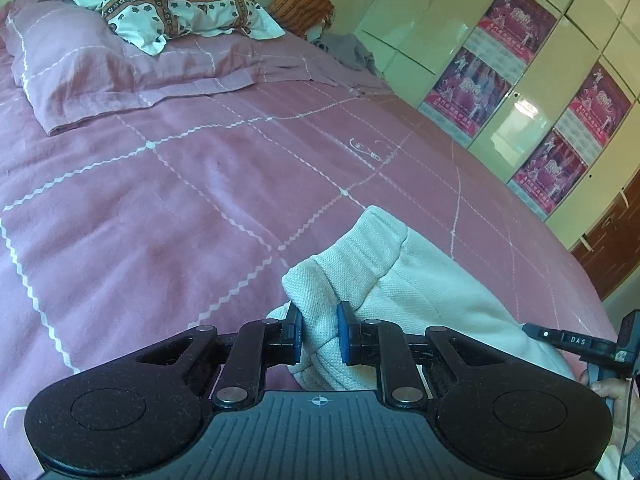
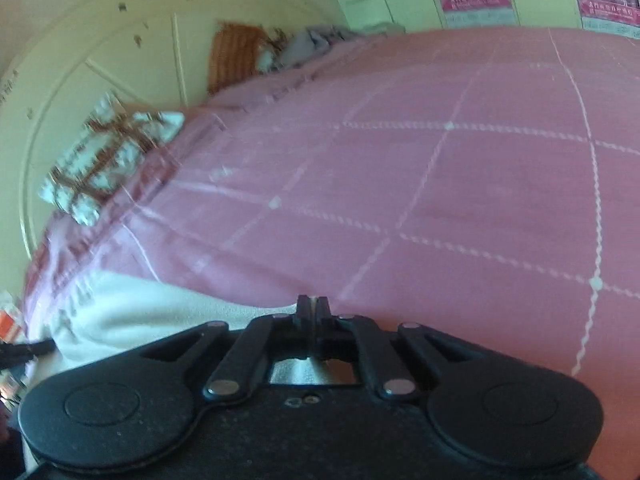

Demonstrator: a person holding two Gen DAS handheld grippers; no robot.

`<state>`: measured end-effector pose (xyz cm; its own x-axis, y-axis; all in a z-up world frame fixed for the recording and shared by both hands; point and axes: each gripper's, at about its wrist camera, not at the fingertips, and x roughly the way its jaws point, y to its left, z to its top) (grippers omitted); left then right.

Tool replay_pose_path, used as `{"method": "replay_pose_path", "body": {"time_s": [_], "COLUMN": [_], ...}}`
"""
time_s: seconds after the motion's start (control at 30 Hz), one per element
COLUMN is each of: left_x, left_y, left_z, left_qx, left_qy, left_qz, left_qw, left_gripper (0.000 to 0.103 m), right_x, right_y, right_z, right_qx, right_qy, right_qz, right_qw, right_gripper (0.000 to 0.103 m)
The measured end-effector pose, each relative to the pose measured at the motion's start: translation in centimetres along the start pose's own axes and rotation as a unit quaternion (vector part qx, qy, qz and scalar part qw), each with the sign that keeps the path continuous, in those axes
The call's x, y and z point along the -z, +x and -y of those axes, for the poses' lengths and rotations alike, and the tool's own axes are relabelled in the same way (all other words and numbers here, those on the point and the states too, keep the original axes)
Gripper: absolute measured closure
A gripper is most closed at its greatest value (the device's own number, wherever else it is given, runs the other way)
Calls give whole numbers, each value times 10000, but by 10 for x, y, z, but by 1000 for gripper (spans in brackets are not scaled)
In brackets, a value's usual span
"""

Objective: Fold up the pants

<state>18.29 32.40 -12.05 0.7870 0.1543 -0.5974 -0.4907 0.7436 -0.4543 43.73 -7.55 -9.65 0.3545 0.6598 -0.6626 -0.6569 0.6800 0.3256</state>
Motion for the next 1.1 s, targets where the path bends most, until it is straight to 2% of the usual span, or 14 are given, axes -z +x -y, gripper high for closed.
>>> {"method": "replay_pose_path", "body": {"time_s": [0.07,0.13,0.2,0.3,0.4,0.47,0.57,0.63,0.7,0.77,0.93,1.0,1.07,1.1], "left_x": [0,-3,-4,-8,-15,-17,-5,7,6,2,17,26,28,27], "left_y": [-1,-3,-14,-39,-52,-41,-4,27,21,6,3,8,7,3], "left_z": [-4,-9,-11,1,23,49,77,74,64,64,82,90,97,100], "left_qx": [57,118,86,-385,-215,76,384,38,267,280,216,78,-60,-60], "left_qy": [-81,-190,-209,262,582,974,1595,1889,1756,1755,2025,2191,2375,2390], "left_qz": [-26,-98,-79,288,652,510,-130,-805,-767,-603,-617,-662,-651,-656], "left_qw": [9999,9997,9997,9985,9959,9939,9864,9787,9811,9822,9771,9734,9692,9688], "left_gripper": [84,79,74,75,75,75,75,76,77,77,75,70,70,70], "right_x": [9,11,10,12,19,25,41,53,62,68,105,119,133,138], "right_y": [5,2,-8,-46,-77,-82,-71,-55,-65,-93,-166,-172,-167,-170], "right_z": [-4,-3,-4,6,5,-2,-11,-9,5,23,30,28,33,34], "right_qx": [97,187,450,575,502,406,324,629,1003,1471,1419,1435,1884,1997], "right_qy": [-128,13,-44,187,172,141,119,90,328,820,1009,911,836,925], "right_qz": [35,134,266,648,849,789,448,-65,8,183,742,632,205,261], "right_qw": [9999,9997,9986,9961,9950,9960,9984,9980,9944,9855,9819,9834,9783,9751], "right_gripper": [101,89,88,90,91,91,91,103,103,93,90,90,98,99]}}
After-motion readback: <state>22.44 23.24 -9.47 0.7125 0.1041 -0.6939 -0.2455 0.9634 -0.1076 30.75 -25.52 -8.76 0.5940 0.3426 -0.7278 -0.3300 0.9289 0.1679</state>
